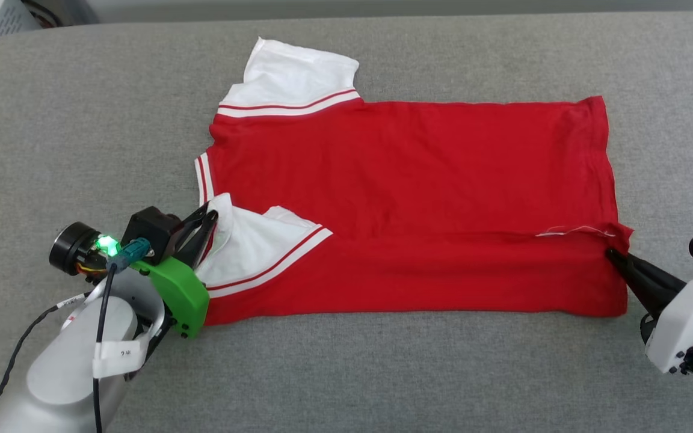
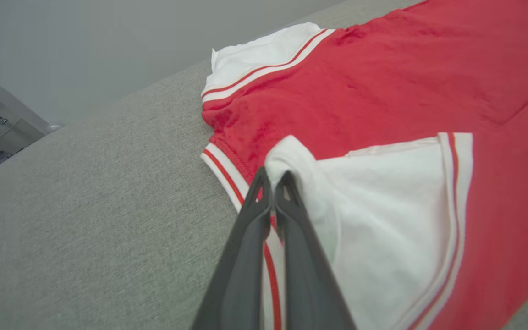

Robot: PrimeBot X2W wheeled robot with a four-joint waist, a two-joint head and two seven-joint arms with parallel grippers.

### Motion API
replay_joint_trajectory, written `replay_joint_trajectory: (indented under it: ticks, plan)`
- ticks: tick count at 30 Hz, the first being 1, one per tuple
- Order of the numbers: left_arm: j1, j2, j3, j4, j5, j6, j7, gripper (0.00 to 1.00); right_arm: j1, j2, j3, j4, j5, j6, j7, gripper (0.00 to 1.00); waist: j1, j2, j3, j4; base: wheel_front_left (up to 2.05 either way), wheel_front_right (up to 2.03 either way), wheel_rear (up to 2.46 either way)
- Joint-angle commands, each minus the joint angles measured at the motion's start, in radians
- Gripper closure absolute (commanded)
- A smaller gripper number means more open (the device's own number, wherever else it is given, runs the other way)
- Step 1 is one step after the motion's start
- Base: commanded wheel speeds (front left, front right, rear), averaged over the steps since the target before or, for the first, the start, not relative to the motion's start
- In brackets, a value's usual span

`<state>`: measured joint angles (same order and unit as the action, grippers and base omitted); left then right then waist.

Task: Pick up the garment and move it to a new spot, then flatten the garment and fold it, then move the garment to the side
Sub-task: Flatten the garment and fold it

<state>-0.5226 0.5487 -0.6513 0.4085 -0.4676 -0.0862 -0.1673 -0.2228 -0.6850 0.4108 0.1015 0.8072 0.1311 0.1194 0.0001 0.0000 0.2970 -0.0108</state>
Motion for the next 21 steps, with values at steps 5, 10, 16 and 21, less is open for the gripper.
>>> replay_joint_trajectory:
  ticks: [5,10,16,21]
  plan:
    - [-0.067,-0.030,-0.031,0.125,-0.001,-0.027,-0.022,1.00,-0.081,0.010,0.042,0.076,-0.001,0.000,0.017,1.00,-0.0001,0.0000,0.065,-0.011,0.00,0.00,0.00]
    - [-0.088,-0.065,-0.070,0.231,-0.014,-0.038,-0.044,1.00,-0.113,0.019,0.089,0.134,-0.001,0.000,0.025,1.00,-0.0001,0.0000,0.070,-0.004,0.00,0.00,0.00]
    - [-0.109,-0.099,-0.070,0.310,-0.045,-0.042,-0.083,0.00,-0.102,0.031,0.071,0.161,-0.010,0.000,-0.043,0.00,-0.0001,0.0000,0.015,0.019,0.00,0.00,0.00]
    - [-0.123,-0.079,-0.049,0.291,-0.062,-0.043,-0.090,0.00,-0.039,0.028,0.012,0.121,-0.018,0.000,-0.082,0.00,-0.0001,0.0000,-0.045,0.042,0.00,0.00,0.00]
